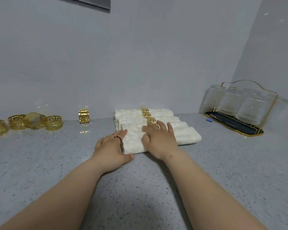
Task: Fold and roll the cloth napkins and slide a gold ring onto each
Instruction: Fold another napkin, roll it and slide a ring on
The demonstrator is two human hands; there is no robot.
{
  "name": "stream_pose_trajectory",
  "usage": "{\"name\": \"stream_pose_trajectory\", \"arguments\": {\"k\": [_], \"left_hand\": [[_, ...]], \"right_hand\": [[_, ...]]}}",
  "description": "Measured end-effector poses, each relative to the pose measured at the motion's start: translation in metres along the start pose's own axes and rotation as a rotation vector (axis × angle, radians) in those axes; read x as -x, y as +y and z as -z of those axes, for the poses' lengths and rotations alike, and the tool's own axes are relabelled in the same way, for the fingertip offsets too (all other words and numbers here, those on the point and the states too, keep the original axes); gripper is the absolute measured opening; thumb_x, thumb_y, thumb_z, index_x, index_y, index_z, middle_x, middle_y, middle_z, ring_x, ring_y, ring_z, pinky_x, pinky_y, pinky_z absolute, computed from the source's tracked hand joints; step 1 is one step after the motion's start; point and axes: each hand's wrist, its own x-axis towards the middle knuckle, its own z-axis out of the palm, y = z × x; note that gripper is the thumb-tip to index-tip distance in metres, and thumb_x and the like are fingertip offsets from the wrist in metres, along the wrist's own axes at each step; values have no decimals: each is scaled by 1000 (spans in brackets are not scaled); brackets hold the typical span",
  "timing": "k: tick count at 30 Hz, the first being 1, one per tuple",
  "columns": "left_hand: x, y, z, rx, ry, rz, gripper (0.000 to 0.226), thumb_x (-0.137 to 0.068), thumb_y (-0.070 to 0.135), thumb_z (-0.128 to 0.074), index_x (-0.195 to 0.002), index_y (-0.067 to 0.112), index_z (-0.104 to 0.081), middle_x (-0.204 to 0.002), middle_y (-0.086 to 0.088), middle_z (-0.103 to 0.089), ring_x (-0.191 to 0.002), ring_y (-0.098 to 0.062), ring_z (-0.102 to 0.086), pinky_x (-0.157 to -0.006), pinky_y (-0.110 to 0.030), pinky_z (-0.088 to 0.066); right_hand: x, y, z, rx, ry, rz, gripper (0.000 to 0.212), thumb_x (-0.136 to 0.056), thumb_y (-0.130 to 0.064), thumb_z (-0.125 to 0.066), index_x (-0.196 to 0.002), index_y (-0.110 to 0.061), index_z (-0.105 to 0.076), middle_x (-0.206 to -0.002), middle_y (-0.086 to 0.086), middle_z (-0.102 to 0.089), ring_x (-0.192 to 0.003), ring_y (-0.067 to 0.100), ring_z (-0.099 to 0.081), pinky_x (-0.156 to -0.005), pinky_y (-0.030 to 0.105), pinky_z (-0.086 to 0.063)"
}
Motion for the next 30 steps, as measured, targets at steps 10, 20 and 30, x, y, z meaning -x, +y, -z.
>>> {"name": "stream_pose_trajectory", "arguments": {"k": [10,20,30], "left_hand": [[1,1,-1,-26,-1,22,78,-87,41,-55,-147,21,-9,-155,5,-10,-142,-13,-9,-115,-32,0],[-1,-2,-3,-39,20,13,77,-89,42,-52,-147,20,-7,-155,4,-9,-142,-13,-9,-115,-32,1],[18,-1,2,66,162,0,87,-77,48,-64,-145,20,-18,-150,2,-25,-137,-17,-24,-113,-30,-18]], "right_hand": [[5,1,0,63,34,14,46,-96,-26,-26,-142,-22,-30,-153,-7,-21,-144,15,-3,-114,38,13],[2,5,-1,115,36,-8,47,-96,-29,-25,-143,-21,-28,-155,-6,-16,-144,16,-4,-114,37,11],[40,-29,14,8,118,203,46,-94,-28,-26,-135,-15,-43,-147,1,-36,-139,16,-25,-113,26,7]]}}
